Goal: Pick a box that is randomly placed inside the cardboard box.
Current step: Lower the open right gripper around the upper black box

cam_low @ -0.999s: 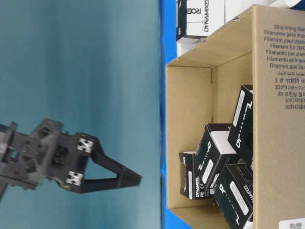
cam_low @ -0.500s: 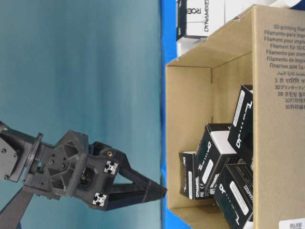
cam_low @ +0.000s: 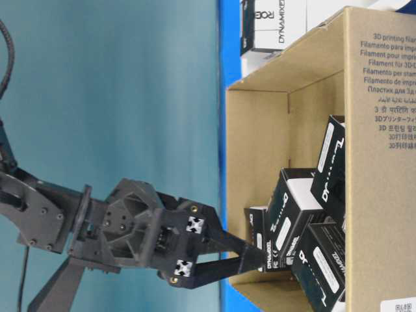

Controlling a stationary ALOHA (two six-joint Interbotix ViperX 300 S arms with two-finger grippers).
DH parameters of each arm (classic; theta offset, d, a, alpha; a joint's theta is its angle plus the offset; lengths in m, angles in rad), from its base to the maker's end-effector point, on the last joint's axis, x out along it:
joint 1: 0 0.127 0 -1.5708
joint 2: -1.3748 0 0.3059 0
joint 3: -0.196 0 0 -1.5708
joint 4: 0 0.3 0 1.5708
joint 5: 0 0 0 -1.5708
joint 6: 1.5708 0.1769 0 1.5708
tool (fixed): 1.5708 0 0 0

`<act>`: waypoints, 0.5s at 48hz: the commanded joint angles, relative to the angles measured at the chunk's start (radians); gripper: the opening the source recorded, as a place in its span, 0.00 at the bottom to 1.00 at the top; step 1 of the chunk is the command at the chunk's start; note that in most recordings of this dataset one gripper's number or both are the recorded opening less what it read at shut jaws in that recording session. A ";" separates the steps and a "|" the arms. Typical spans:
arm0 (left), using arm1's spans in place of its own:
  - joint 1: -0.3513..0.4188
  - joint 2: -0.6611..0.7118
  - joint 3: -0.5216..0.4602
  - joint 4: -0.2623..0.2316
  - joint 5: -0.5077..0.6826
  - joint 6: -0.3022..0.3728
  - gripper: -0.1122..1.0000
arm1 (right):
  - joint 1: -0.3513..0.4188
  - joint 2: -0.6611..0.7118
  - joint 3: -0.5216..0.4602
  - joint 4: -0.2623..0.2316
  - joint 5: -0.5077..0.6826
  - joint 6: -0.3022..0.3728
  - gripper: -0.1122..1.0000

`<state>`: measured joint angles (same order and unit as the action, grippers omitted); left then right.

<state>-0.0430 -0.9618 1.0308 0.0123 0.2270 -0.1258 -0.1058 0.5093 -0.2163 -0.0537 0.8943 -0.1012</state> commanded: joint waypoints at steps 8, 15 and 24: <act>-0.009 0.006 -0.023 0.002 -0.008 0.002 0.04 | -0.008 0.008 -0.009 -0.044 -0.014 0.055 0.99; -0.009 0.006 -0.023 0.003 -0.008 0.003 0.04 | -0.005 0.011 -0.003 -0.044 -0.058 0.058 0.99; -0.011 0.006 -0.017 0.003 -0.008 0.002 0.04 | 0.000 0.025 -0.002 -0.044 -0.074 0.060 0.99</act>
<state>-0.0506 -0.9618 1.0308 0.0123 0.2270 -0.1243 -0.1120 0.5231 -0.2163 -0.0951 0.8299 -0.0445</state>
